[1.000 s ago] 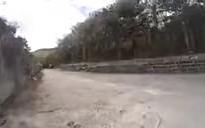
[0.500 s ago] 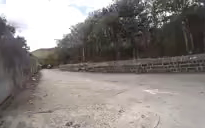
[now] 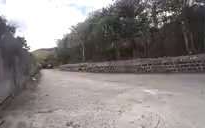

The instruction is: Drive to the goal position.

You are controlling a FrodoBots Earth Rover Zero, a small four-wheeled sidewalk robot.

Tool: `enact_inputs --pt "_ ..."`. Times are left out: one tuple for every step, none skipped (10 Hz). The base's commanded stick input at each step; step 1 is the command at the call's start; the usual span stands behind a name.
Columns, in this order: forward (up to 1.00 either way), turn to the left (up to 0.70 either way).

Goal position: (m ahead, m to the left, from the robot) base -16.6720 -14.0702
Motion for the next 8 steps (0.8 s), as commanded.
enact_inputs --pt "0.7 0.0" --pt "0.7 0.0" --pt "0.7 0.0" --pt "0.7 0.0" --pt "0.7 0.0" --pt "0.7 0.0" --pt "0.7 0.0" --pt "0.7 0.0"
